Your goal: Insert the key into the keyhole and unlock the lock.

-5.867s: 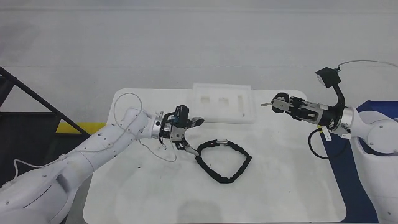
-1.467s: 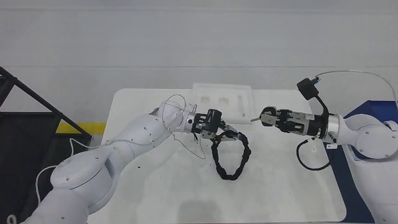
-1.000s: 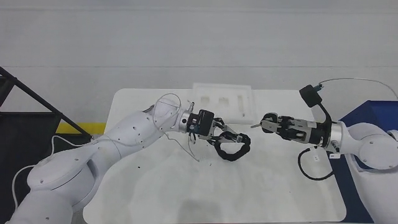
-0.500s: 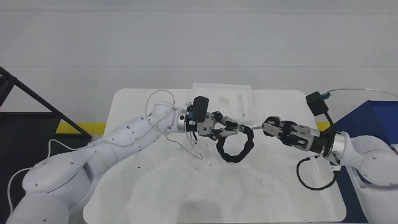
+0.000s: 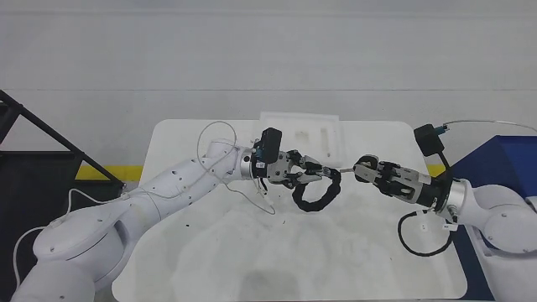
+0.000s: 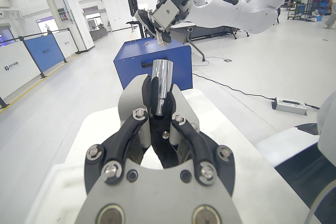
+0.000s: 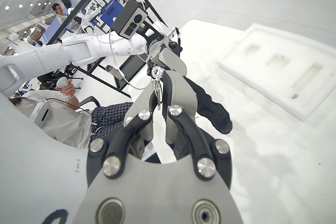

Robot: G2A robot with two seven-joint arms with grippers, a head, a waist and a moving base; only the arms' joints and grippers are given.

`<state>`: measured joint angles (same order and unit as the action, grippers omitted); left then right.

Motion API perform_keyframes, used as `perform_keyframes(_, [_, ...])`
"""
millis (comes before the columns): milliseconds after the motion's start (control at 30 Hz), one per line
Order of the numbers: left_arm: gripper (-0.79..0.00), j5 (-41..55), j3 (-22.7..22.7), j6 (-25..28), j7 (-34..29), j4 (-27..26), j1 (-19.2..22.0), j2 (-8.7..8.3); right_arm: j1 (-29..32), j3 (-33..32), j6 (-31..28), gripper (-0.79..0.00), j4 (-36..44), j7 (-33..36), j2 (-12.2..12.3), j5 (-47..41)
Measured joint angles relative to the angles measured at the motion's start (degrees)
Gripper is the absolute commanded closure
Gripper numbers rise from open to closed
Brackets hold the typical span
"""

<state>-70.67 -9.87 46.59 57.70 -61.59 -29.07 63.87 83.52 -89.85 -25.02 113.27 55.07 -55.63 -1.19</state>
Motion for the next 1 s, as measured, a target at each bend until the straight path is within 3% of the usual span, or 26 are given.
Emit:
perform_keyframes(233, [0.000,0.7,-1.9,-0.1,-2.3,-0.8,-2.5,0.30,0.6,0.3,3.3,0.000,1.9,-1.2,0.1,4.8])
perform_keyframes(533, [0.000,-1.7,-3.5,0.1,-2.7,2.2,-4.2,2.69,4.7,0.2,9.2,0.000,9.0,-4.3,0.4,16.0])
perform_keyframes(1000, [0.000,-10.3,-5.5,-6.6,2.5,6.6,-5.5,5.97,5.8,0.8,11.2,0.000,11.9,-4.0,0.7,17.1])
